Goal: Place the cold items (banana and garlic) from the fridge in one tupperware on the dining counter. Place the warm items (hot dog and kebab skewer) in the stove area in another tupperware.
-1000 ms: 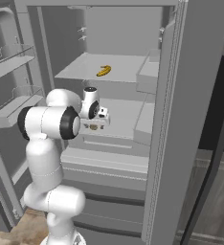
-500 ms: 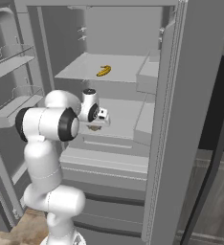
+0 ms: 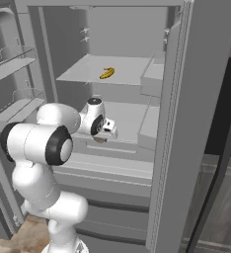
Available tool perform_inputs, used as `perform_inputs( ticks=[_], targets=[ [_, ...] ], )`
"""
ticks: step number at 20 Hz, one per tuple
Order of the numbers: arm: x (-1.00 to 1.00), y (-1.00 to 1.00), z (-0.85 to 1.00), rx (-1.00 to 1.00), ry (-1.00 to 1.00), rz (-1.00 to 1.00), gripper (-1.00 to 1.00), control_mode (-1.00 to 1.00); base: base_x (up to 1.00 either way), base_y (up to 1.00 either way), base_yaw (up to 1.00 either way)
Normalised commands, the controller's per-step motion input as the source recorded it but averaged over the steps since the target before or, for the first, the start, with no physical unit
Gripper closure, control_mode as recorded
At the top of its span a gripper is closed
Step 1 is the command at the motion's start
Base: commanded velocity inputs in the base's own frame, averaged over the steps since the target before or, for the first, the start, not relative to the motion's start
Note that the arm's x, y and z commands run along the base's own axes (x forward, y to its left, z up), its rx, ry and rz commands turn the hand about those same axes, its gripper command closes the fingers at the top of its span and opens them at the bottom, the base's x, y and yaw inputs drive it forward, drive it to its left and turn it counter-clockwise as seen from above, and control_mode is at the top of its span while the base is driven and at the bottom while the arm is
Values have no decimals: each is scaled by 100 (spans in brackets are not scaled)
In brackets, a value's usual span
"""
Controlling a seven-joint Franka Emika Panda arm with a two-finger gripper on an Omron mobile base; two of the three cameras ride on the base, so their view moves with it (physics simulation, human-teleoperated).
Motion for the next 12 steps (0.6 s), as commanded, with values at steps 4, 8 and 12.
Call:
perform_inputs(
  ticks=[4,8,12],
  targets=[
    [-75,-70,60,0,0,-12,100,-100,0,0,0],
    [-64,-62,83,4,0,-14,100,-100,0,0,0],
    [-64,-55,94,7,1,-10,100,-100,0,0,0]
  ],
)
